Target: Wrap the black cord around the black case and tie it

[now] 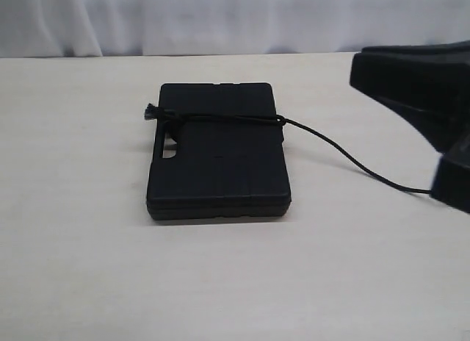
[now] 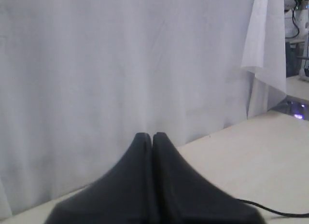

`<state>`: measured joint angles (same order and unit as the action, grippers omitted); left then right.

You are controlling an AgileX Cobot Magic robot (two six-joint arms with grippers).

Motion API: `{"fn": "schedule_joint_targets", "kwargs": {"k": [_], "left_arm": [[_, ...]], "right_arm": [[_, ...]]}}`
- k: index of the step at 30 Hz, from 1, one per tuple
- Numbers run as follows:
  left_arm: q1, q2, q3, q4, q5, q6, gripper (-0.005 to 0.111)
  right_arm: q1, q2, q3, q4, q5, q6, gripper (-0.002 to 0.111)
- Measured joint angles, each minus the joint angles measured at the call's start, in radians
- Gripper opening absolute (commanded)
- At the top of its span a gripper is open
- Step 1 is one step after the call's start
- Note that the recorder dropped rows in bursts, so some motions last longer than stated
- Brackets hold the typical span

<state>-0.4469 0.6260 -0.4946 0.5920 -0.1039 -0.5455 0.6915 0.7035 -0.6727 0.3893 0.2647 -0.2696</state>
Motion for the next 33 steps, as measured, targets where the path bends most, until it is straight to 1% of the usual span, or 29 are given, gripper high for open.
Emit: {"fn": "schedule_joint_targets", "kwargs": {"k": [4,12,27,30,33], "left_arm": [[0.0,-0.05,0.0,0.0,0.0,0.0,0.0],[0.0,-0.064,0.0,0.0,0.004,0.0,0.0],[0.0,-0.064,0.0,0.0,0.004,0.0,0.0],[0.0,-0.064,0.0,-0.041,0.004,0.009,0.0],[0.0,-0.068,0.0,-0.162,0.008,0.119,0.0]], "right_arm": [[0.0,-0.066,0.0,0.0,0.032,0.0,0.004],[0.0,-0.14,0.0,0.0,0.048,0.0,0.004],[0.0,-0.158,0.0,0.0,0.048,0.0,0.004],[0.0,-0.158,0.0,0.0,0.048,0.0,0.004],[0.0,-0.159,0.0,0.0,0.048,0.0,0.004]]}}
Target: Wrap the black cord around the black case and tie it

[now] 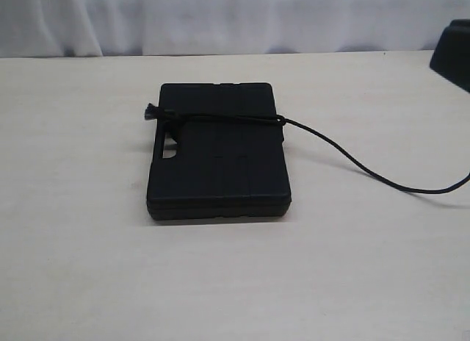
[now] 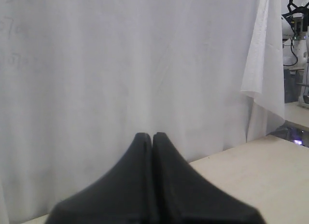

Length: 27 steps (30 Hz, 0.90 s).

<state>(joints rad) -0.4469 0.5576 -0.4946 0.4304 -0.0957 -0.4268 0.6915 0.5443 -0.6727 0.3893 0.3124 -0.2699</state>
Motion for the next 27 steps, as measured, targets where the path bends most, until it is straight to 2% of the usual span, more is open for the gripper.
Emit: {"fn": "schedule_joint_targets", "kwargs": {"k": [5,11,19,24,27], "left_arm": [[0.0,-0.031,0.03,-0.237,0.004,0.279,0.0],[0.015,-0.075,0.087,-0.29,0.007,0.41,0.0],[0.169,-0.16,0.152,-0.325,0.014,0.427,0.0],[0.302,-0.245,0.186,-0.388,0.016,0.427,0.0],[0.359,-0.294,0.214,-0.396,0.016,0.427,0.0]], "right_arm": [[0.0,0.0,0.0,0.0,0.002,0.0,0.004],[0.0,0.0,0.0,0.0,0.002,0.0,0.004],[0.0,0.0,0.0,0.0,0.002,0.0,0.004],[0.0,0.0,0.0,0.0,0.002,0.0,0.004],[0.0,0.0,0.0,0.0,0.002,0.0,0.004]]}}
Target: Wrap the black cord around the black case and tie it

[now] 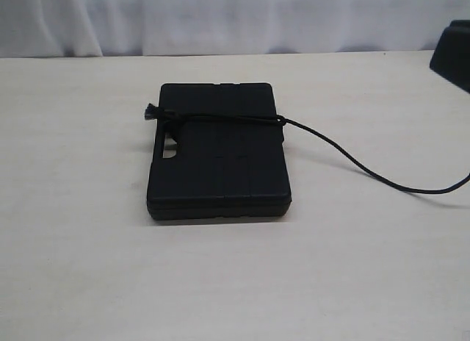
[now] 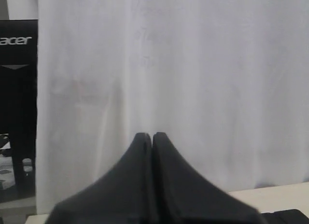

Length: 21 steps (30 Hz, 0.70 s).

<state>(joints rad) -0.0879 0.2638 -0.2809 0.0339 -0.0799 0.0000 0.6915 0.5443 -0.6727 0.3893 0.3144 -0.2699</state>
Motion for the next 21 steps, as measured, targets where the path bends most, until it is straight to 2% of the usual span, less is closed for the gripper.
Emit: {"fn": "schedule_joint_targets", "kwargs": {"k": [3,9,21], "left_arm": [[0.027,-0.061,0.033,-0.002,0.0,0.0,0.0],[0.031,-0.17,0.089,-0.007,0.018,0.0,0.0],[0.042,-0.261,0.093,0.007,0.155,0.0,0.0]], "right_arm": [[0.0,0.0,0.0,0.0,0.0,0.0,0.004],[0.0,0.0,0.0,0.0,0.0,0.0,0.004],[0.0,0.0,0.0,0.0,0.0,0.0,0.004]]}}
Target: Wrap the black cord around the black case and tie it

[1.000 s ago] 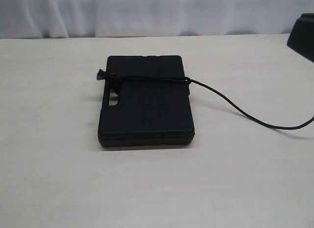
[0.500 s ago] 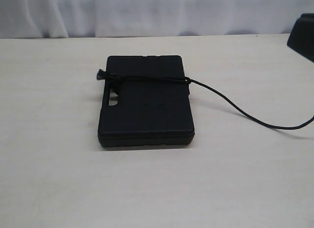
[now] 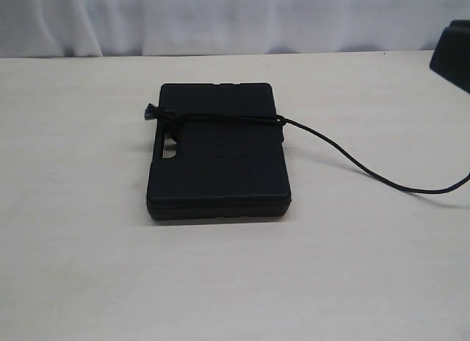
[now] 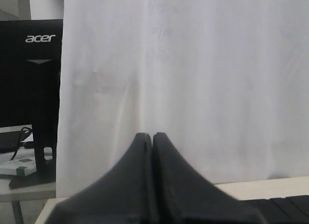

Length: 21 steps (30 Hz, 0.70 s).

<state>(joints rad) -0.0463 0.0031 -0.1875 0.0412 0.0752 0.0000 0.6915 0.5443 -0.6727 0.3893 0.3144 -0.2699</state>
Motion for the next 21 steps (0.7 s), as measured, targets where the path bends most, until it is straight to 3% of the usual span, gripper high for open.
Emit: {"fn": "schedule_joint_targets", "kwargs": {"k": [6,21], "left_arm": [[0.0,-0.001,0.005,0.0,0.063,0.0,0.0],[0.0,-0.001,0.184,0.042,0.079,0.0,0.0]], "right_arm": [[0.0,0.0,0.0,0.0,0.0,0.0,0.004],[0.0,0.0,0.0,0.0,0.0,0.0,0.004]]}}
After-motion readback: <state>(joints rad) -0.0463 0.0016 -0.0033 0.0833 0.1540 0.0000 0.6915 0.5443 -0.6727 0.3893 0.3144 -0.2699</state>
